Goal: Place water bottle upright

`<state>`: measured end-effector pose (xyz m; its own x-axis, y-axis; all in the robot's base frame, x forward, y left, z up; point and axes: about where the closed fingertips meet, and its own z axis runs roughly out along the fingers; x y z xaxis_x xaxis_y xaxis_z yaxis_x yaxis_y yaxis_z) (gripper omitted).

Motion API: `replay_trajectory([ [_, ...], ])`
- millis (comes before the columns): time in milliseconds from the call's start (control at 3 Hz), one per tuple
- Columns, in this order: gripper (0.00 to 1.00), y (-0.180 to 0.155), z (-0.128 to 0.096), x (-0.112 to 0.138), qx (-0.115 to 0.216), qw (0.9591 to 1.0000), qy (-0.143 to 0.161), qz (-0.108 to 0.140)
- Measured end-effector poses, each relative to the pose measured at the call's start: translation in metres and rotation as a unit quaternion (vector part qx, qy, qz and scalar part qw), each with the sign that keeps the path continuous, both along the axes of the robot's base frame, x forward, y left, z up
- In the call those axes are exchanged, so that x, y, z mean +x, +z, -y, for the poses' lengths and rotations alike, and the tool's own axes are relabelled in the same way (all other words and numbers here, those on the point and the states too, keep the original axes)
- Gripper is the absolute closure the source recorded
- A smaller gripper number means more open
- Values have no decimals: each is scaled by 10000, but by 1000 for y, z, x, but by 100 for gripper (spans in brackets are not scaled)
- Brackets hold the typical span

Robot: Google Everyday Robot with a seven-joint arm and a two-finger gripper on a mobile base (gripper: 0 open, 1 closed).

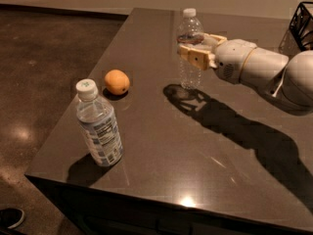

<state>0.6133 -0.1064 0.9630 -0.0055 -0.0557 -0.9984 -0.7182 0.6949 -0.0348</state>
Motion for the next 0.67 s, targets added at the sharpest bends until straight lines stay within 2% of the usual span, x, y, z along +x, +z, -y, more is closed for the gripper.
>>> replay_trajectory([
  [333,100,-3,5,-3,143,9994,11,315],
  [667,100,-6,9,-5,209,9986,35,479],
])
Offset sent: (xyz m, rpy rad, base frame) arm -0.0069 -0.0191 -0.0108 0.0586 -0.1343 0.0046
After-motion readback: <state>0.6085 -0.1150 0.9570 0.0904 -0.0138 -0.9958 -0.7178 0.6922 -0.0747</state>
